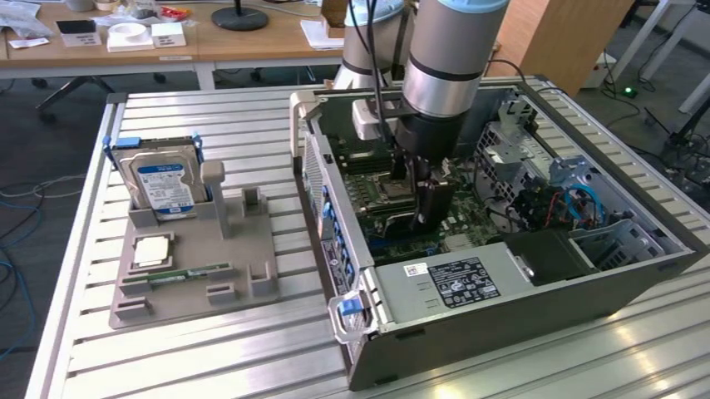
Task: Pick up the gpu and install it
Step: 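Insert the gpu into the slot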
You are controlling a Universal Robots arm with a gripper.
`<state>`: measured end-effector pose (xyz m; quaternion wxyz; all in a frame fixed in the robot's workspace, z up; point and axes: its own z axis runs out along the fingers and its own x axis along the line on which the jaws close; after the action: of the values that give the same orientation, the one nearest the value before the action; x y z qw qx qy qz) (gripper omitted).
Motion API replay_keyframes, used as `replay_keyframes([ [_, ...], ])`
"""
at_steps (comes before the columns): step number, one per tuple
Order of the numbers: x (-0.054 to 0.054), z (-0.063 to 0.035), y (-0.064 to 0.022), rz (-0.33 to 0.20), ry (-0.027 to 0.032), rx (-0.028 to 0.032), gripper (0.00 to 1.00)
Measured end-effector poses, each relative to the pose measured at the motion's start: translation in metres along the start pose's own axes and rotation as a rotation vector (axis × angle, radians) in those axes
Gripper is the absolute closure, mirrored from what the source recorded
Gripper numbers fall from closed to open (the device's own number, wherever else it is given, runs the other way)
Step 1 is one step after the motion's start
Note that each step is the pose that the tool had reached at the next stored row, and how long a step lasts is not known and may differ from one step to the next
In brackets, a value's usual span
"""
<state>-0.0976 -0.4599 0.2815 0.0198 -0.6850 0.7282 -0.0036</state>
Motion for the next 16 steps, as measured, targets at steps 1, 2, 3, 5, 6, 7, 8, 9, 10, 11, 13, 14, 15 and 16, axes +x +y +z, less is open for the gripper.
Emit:
replay_keyframes([
  [1,0.000,-0.0012,0.0000,0.000,0.0000,0.0001,0.01],
  [2,0.000,-0.0023,-0.0001,0.000,-0.0001,0.0002,0.01],
  [3,0.000,-0.0034,-0.0001,0.000,-0.0001,0.0002,0.01],
  [5,-0.001,-0.0052,-0.0001,0.000,-0.0001,0.0003,0.01],
  [6,-0.001,-0.0062,-0.0001,0.000,-0.0001,0.0003,0.01],
  [7,-0.002,-0.0073,-0.0002,0.000,-0.0001,0.0003,0.01],
  [8,-0.002,-0.0083,-0.0002,0.000,-0.0001,0.0002,0.01],
  [9,-0.002,-0.0095,-0.0002,0.000,-0.0001,0.0003,0.01],
  [10,-0.002,-0.0108,-0.0003,0.000,-0.0001,0.0003,0.01],
  [11,-0.002,-0.0120,-0.0003,0.000,0.0000,0.0003,0.01],
  [13,-0.002,-0.0137,-0.0003,0.000,-0.0001,0.0003,0.01],
  [14,-0.002,-0.0137,-0.0003,0.000,-0.0003,0.0004,0.01],
  [15,-0.002,-0.0137,-0.0004,0.000,-0.0002,0.0004,0.01],
  [16,-0.002,-0.0137,-0.0003,0.000,-0.0003,0.0004,0.01],
])
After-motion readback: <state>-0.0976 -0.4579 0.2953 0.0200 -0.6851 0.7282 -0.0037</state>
